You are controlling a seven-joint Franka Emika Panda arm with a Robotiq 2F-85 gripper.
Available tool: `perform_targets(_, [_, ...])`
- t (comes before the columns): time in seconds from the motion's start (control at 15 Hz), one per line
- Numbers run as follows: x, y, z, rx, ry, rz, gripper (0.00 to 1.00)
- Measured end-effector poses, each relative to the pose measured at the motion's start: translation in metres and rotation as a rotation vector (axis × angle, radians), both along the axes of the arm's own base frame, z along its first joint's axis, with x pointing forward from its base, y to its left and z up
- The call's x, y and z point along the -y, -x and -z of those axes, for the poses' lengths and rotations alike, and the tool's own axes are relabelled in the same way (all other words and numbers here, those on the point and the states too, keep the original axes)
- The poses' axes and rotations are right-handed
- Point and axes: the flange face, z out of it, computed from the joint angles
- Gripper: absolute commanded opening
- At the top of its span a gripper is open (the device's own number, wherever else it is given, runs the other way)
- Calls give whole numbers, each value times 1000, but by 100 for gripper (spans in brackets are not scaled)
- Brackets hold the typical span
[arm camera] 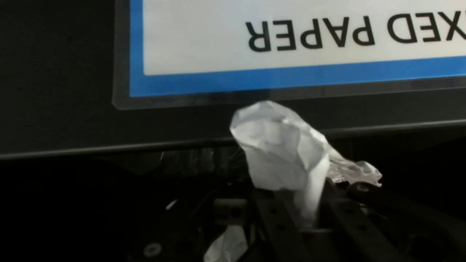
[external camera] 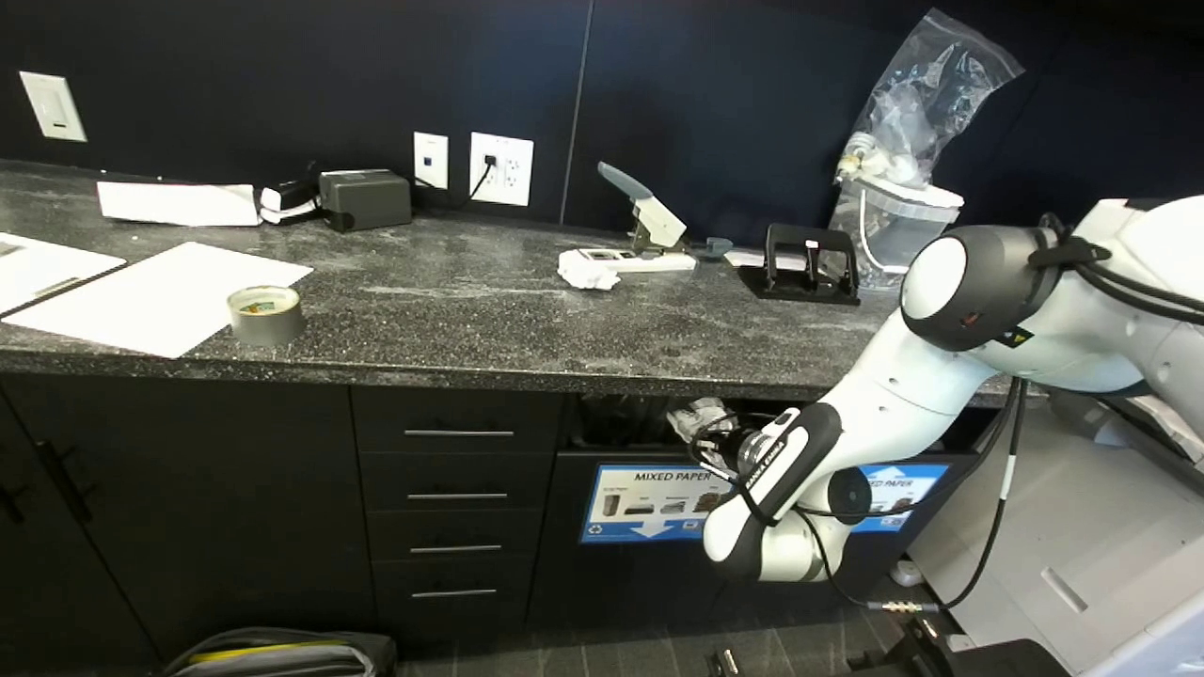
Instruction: Put the tissues inside the rubbish bin.
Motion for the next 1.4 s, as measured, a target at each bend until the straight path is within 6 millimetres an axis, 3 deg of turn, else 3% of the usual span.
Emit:
perform_targets(0.47, [-3,-10,3,31,-19,4,7])
perform_targets(0.8, [-15,-37,-11,105,-16,-8,7])
perform_targets(0.87, [-17,-38,-11,112,-13,-16,32])
perform_targets(0.93, [-20,-41,-11,109,-14,-22,33])
perform_targets(1.4, [-28,-39,-4,83,-36,-43,85])
